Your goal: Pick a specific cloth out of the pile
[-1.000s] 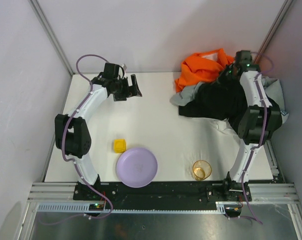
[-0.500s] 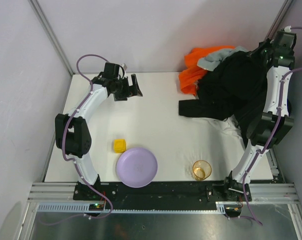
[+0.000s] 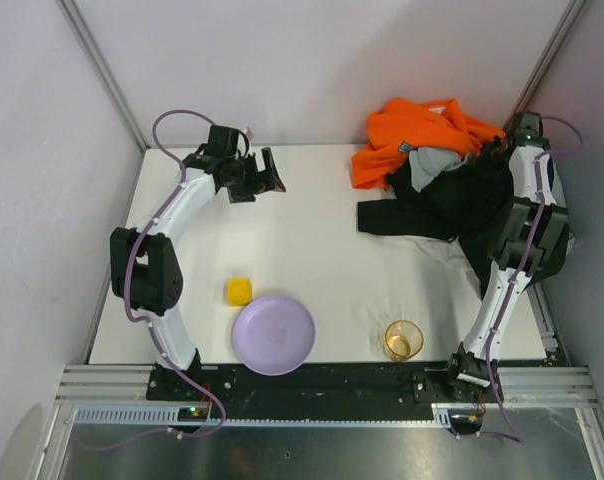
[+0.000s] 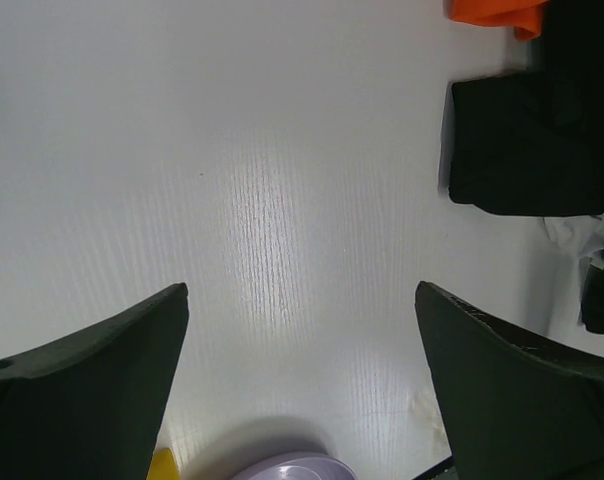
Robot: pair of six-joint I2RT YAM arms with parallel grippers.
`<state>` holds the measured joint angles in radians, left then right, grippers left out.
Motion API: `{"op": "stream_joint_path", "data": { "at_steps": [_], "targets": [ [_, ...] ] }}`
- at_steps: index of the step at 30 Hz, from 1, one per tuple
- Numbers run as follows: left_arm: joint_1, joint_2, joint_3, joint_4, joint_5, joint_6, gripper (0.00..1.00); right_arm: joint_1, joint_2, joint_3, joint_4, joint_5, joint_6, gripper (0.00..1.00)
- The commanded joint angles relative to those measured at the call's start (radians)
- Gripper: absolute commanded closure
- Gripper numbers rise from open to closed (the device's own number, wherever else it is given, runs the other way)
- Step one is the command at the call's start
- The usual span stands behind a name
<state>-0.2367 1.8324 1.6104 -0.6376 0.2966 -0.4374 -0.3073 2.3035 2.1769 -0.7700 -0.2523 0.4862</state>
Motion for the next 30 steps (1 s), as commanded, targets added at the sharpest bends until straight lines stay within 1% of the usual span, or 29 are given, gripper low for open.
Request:
{"op": "stream_joint_path", "data": {
  "at_steps": [1,3,5,7,10,12,15,17,19,23,27,30],
  "targets": [
    [0.004,-0.065,0.009,0.012,0.029,-0.019,0.00,0.001,0.062,-0.035,-0.209,0.021,-0.089,1.00],
    [0.004,-0.069,0.008,0.013,0.034,-0.019,0.00,0.001,0.052,-0.034,-0.226,0.009,-0.105,0.99],
    [0.003,-0.076,0.008,0.013,0.036,-0.018,0.00,0.001,0.026,-0.035,-0.234,-0.009,-0.115,0.94],
    [0.003,-0.082,0.009,0.012,0.037,-0.014,0.00,0.001,-0.025,-0.037,-0.236,-0.027,-0.123,0.80],
    [0.004,-0.092,0.011,0.013,0.036,-0.006,0.00,0.006,-0.115,-0.053,-0.230,-0.028,-0.131,0.49],
    [0.003,-0.098,0.011,0.013,0.037,-0.001,0.00,0.010,-0.189,-0.080,-0.216,-0.024,-0.134,0.34],
    [0.003,-0.105,0.006,0.013,0.042,0.006,0.00,0.014,-0.313,-0.141,-0.202,-0.018,-0.133,0.18],
    [0.003,-0.108,-0.001,0.013,0.045,0.011,0.00,0.015,-0.395,-0.194,-0.194,-0.014,-0.130,0.09],
    [0.003,-0.109,-0.007,0.014,0.047,0.016,0.00,0.012,-0.479,-0.255,-0.184,-0.016,-0.126,0.05],
    [0.004,-0.111,-0.022,0.018,0.058,0.019,0.00,-0.008,-0.649,-0.388,-0.174,-0.018,-0.115,0.02],
    [0.003,-0.114,-0.036,0.027,0.073,0.022,0.00,-0.050,-0.820,-0.535,-0.155,0.005,-0.107,0.01],
    [0.002,-0.110,-0.040,0.031,0.086,0.025,0.00,-0.103,-0.943,-0.652,-0.148,0.038,-0.101,0.01]
  ]
}}
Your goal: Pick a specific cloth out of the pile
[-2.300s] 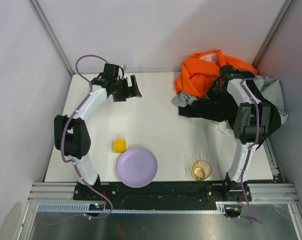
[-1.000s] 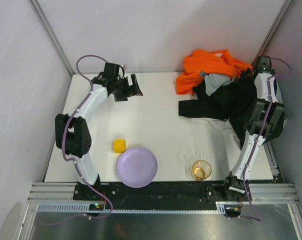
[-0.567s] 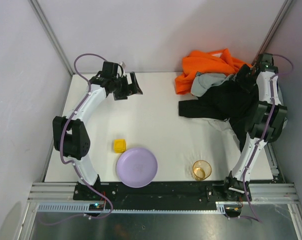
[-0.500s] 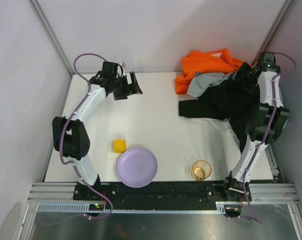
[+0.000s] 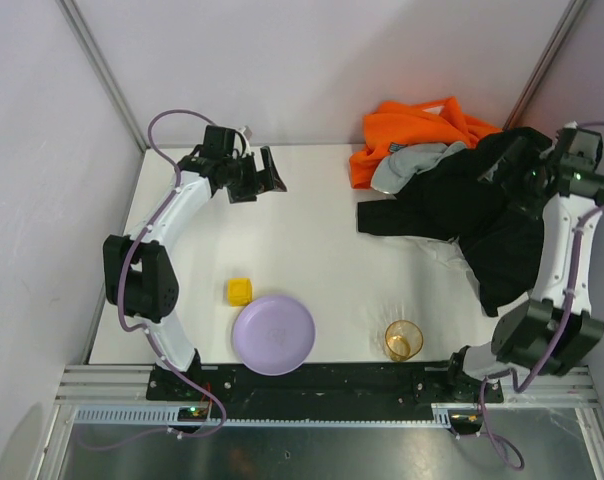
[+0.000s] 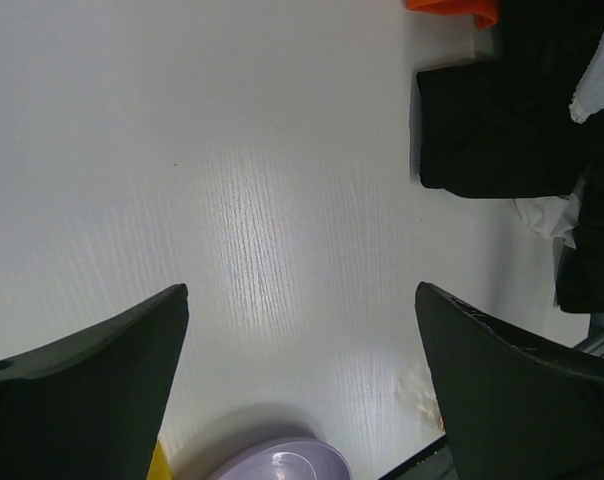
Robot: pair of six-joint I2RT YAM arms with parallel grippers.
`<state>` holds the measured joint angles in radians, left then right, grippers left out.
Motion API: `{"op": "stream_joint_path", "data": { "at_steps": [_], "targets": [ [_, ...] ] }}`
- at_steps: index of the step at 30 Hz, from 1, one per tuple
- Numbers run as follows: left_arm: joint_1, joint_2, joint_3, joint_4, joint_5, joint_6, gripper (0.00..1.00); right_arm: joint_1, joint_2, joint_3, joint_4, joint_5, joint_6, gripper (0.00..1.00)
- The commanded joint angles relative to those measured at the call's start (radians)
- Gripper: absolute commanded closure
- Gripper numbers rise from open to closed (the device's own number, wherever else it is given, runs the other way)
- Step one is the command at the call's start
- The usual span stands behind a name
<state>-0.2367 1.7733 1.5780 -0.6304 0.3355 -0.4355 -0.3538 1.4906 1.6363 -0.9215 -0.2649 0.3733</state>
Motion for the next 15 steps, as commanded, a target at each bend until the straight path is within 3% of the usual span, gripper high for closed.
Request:
{"op": "stream_joint_path", "data": {
  "at_steps": [1,5,10,15],
  "targets": [
    [0.003,-0.049,-0.008,0.024,0.049,0.023,0.00,-0.080,-0.157,-0.146,0.002,0.058,0.014,0.01],
    [0.004,-0.048,-0.012,0.026,0.052,0.022,0.00,-0.211,-0.243,-0.253,-0.034,0.083,0.017,0.02],
    [0.003,-0.044,-0.015,0.026,0.061,0.017,0.00,-0.257,-0.301,-0.357,-0.064,0.203,0.021,0.02],
    [0.004,-0.051,-0.022,0.028,0.068,0.018,0.00,-0.345,-0.314,-0.496,-0.038,0.202,0.040,0.01]
  ]
}}
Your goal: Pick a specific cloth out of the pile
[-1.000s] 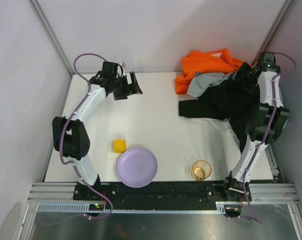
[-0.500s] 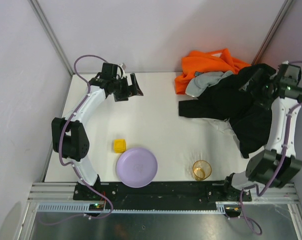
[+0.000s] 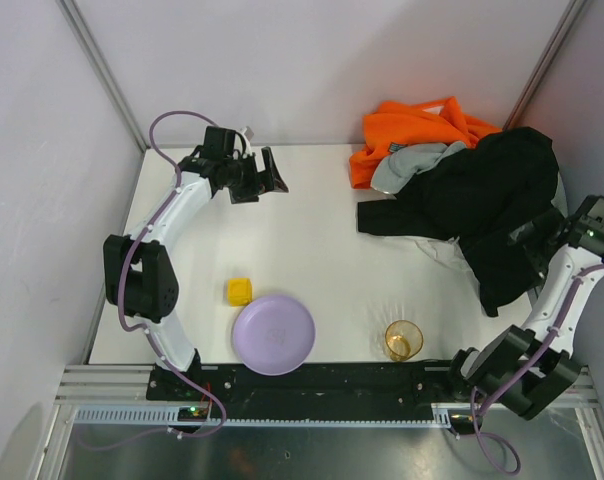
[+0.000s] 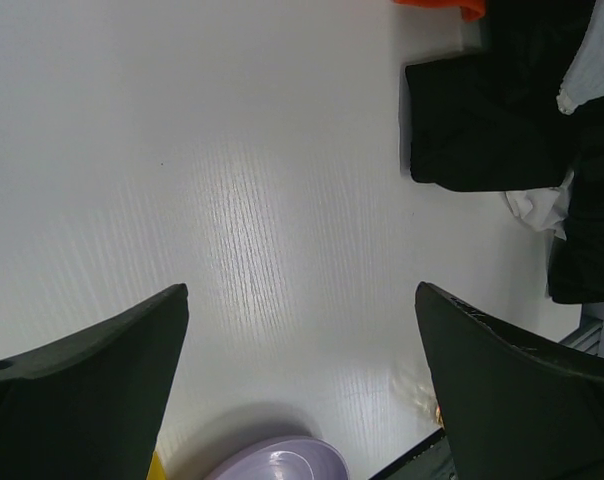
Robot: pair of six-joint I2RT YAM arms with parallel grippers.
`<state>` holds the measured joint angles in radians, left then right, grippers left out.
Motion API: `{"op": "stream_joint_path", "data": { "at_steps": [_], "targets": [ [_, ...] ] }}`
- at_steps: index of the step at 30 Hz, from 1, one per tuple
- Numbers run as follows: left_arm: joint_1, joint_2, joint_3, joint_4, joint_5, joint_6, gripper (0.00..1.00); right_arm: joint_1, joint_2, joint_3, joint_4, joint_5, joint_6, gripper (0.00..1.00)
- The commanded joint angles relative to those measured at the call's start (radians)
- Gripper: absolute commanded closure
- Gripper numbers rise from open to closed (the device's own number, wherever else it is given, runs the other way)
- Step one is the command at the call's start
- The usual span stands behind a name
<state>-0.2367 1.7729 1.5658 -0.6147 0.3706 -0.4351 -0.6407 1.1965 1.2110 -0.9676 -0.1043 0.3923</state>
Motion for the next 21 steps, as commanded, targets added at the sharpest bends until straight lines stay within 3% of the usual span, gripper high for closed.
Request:
{"op": "stream_joint_path", "data": {
  "at_steps": [1,9,21],
  "targets": [
    [0.004,-0.051,-0.011,0.012,0.034,0.019,0.00,-0.079,-0.015,-0.092,0.021,0.029,0.024,0.01],
    [0.003,-0.043,-0.008,0.013,0.056,0.026,0.00,-0.146,0.091,-0.173,0.138,-0.074,0.045,0.01],
    [0.003,-0.028,0.005,0.012,0.052,0.006,0.00,-0.047,0.285,-0.162,0.311,-0.146,0.101,0.01]
  ]
}}
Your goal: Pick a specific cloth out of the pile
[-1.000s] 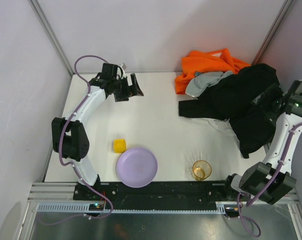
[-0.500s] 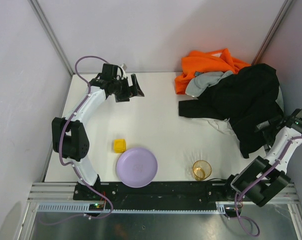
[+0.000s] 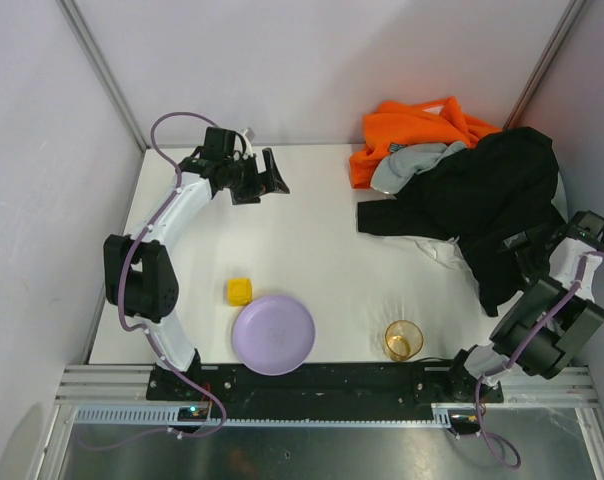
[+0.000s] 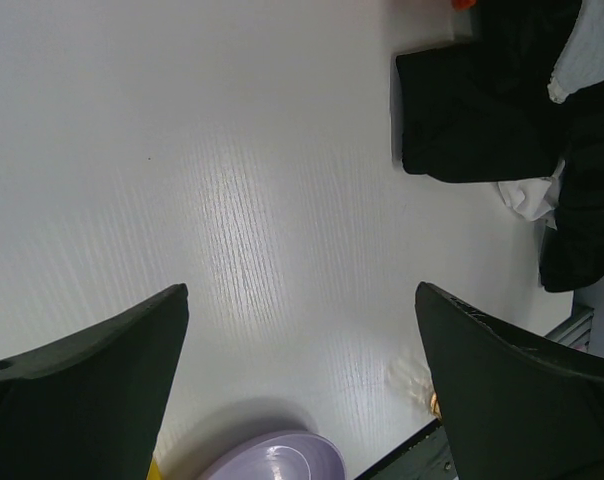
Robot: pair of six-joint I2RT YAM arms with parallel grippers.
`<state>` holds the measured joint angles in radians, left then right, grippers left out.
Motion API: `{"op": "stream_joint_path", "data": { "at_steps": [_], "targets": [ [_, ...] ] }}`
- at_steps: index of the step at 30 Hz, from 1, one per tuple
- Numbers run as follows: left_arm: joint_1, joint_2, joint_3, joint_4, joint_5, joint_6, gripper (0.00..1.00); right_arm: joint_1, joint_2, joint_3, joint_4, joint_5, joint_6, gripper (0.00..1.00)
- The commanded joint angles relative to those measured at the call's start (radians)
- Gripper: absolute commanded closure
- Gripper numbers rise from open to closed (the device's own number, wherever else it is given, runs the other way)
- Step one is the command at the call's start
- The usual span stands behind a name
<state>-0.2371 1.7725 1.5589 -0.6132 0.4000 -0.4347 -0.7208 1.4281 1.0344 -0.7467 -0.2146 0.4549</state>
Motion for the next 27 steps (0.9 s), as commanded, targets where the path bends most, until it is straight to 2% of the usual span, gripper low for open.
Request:
{"op": "stream_joint_path", "data": {
  "at_steps": [1,7,12,13,15,18,19,22,27],
  "targets": [
    [0.003,-0.027,0.012,0.010,0.021,0.004,0.00,0.042,0.082,0.021,0.101,-0.044,0.043,0.01],
    [0.004,-0.020,0.015,0.012,0.014,-0.003,0.00,0.095,0.235,0.117,0.119,-0.060,0.068,0.04],
    [0.004,-0.017,0.020,0.012,0.011,-0.004,0.01,0.132,0.303,0.167,0.127,-0.059,0.071,0.15],
    [0.004,-0.017,0.021,0.012,0.010,-0.004,0.00,0.136,0.304,0.169,0.128,-0.059,0.069,0.20],
    [0.004,-0.015,0.020,0.012,0.009,-0.005,0.00,0.140,0.302,0.171,0.132,-0.068,0.069,0.36],
    [0.004,-0.010,0.020,0.011,0.007,-0.004,0.00,0.142,0.278,0.172,0.127,-0.074,0.085,0.77],
    [0.004,-0.007,0.021,0.011,0.007,-0.004,0.00,0.142,0.265,0.174,0.126,-0.077,0.091,0.86],
    [0.004,-0.001,0.024,0.011,0.005,-0.005,0.00,0.144,0.218,0.202,0.112,-0.082,0.096,0.95],
    [0.004,0.020,0.041,0.011,0.007,-0.006,0.00,0.145,0.180,0.312,0.072,-0.112,0.098,1.00]
  ]
}}
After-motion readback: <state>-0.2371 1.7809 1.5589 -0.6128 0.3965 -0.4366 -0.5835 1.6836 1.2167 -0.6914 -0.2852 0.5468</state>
